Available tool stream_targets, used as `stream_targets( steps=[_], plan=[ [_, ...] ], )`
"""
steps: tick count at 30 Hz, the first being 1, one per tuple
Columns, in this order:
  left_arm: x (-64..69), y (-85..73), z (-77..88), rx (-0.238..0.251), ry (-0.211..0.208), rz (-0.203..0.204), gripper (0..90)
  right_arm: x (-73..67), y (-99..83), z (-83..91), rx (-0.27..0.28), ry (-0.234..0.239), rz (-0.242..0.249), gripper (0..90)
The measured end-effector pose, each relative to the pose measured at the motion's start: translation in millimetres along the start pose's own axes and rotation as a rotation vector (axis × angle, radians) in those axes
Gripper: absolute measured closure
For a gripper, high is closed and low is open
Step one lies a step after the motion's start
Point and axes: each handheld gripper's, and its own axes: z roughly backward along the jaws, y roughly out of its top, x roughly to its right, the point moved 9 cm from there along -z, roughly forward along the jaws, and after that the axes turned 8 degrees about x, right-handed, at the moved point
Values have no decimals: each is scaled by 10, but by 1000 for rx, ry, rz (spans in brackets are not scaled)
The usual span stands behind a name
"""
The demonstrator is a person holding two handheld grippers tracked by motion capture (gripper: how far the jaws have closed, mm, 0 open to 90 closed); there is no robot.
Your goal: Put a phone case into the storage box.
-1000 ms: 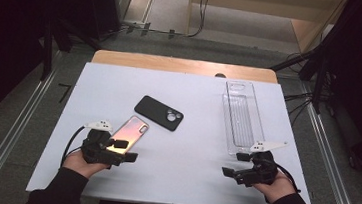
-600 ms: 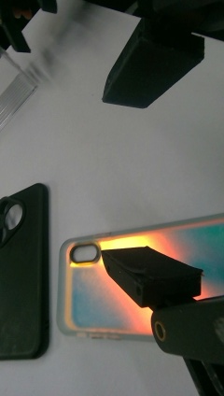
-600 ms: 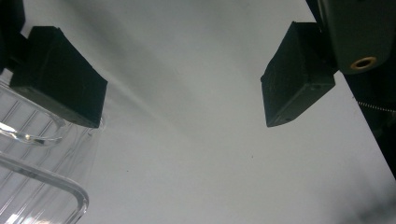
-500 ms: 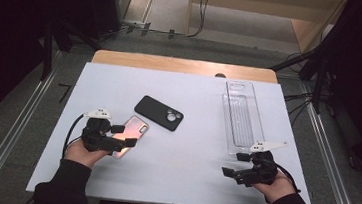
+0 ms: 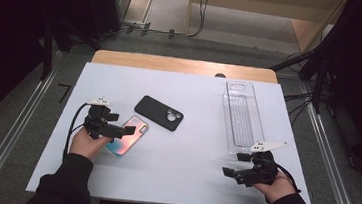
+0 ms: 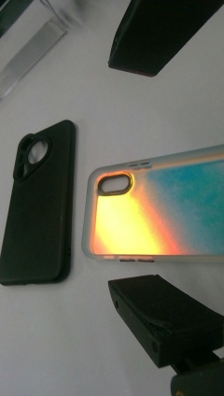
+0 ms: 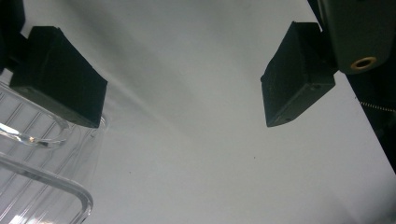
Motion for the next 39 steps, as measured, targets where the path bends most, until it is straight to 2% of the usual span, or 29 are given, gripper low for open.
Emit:
stream_targets(
  steps=[6, 10, 12, 21, 23, 24, 29, 34, 38, 39],
  plan=[
    [-35, -40, -36, -25, 20, -10, 0, -7, 0, -1, 0, 2, 3, 125],
    [-26, -95, -73, -67, 18, -6, 0, -6, 0, 3, 0, -2, -3, 124],
    [-29, -137, -99, -96, 24, -19, 0, -7, 0, 3, -1, 0, 1, 124],
    [-56, -256, -177, -163, 57, -53, 0, -8, -1, 2, -1, 1, 1, 124],
    [-47, -296, -202, -186, 51, -66, 0, -10, -1, 3, -1, 1, 1, 124],
    [-46, -312, -211, -197, 63, -83, 0, -10, 0, 5, 0, 2, 0, 124],
    [-44, -322, -211, -196, 65, -91, 0, -7, -2, 4, -1, -2, -4, 124],
    [-29, -351, -235, -208, 106, -146, 0, -7, -3, 4, -2, 0, 2, 124],
    [-22, -358, -245, -187, 126, -142, 0, -5, -6, 5, -4, -4, -2, 124],
    [-24, -364, -242, -184, 125, -152, 0, -6, -6, 5, -4, -4, -2, 124]
  ],
)
